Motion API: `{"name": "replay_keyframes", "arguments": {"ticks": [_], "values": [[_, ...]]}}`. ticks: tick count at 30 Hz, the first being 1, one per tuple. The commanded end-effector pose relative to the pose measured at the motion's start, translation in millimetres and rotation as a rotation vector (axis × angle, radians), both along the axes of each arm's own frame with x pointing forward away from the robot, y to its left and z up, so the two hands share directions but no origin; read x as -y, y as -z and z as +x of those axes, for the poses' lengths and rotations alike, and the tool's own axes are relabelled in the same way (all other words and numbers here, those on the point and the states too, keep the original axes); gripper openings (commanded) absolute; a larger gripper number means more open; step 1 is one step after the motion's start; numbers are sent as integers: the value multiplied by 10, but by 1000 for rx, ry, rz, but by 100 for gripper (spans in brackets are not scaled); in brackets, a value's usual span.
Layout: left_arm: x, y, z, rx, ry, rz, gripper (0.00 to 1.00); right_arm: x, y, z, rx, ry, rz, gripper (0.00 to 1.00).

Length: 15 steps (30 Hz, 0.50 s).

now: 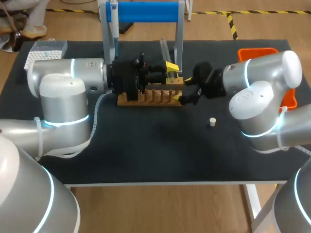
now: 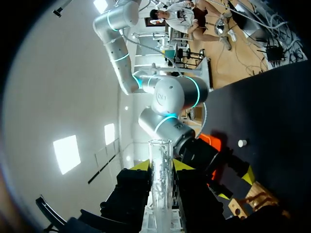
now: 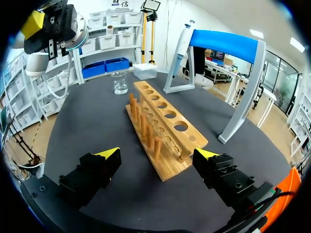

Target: Invert the test tube, pick up the pipette, mount the tip to pipette, aspirate from beaker and dispense into the tube, eject the tip, return the pipette, and cap with the stopper.

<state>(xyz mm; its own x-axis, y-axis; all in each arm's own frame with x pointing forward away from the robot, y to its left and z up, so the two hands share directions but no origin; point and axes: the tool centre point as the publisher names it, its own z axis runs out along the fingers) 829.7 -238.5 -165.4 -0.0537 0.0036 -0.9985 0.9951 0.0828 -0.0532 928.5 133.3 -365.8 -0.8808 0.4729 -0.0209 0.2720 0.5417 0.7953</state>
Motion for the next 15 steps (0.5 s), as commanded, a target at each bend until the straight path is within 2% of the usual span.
{"name": "replay_keyframes", "arguments": {"ticks": [1, 3, 9, 15], "values": [[-75, -160, 3, -83, 13, 43, 0, 12, -1, -1, 0, -2, 1, 100], [-64, -209, 46, -152, 22, 58, 0, 12, -1, -1, 0, -2, 1, 100], [2, -366, 173, -300, 56, 98, 0, 12, -1, -1, 0, -2, 1, 100], [47, -369, 284, -503, 47, 112, 0, 12, -1, -1, 0, -2, 1, 100]]}}
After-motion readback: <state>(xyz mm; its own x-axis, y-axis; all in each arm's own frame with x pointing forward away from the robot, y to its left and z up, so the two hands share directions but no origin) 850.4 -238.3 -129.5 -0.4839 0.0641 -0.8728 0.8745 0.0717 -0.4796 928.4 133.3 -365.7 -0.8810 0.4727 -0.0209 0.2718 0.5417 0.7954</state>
